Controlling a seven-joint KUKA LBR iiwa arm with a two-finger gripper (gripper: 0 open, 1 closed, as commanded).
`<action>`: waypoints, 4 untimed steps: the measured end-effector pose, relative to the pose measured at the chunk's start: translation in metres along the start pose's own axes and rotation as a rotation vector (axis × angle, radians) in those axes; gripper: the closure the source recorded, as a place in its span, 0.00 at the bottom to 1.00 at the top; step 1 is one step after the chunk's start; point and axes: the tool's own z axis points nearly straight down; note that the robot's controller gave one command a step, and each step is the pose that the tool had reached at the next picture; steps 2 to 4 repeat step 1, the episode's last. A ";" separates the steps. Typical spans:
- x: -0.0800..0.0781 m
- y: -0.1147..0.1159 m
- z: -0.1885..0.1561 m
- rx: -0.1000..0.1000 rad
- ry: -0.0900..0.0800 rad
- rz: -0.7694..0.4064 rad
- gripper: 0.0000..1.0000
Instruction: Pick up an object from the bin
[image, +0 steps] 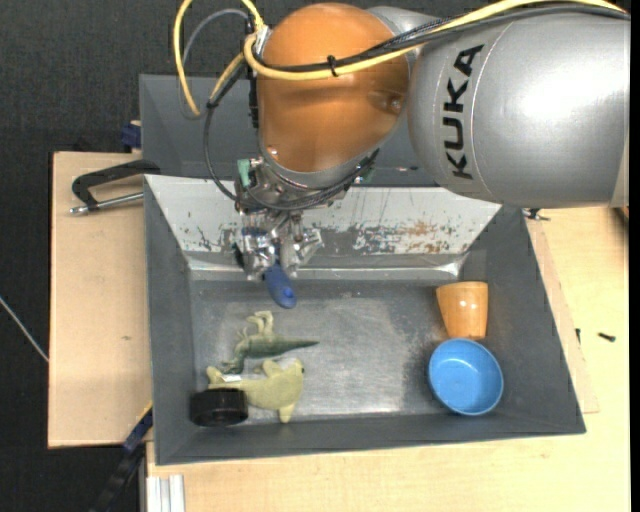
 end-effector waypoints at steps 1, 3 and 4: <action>0.097 0.034 0.006 -0.016 0.007 -0.102 1.00; 0.097 0.034 0.006 -0.016 0.007 -0.102 1.00; 0.097 0.034 0.006 -0.016 0.007 -0.102 1.00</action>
Offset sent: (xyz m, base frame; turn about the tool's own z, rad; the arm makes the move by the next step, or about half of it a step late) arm -0.0215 -0.0957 -0.0064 -0.1129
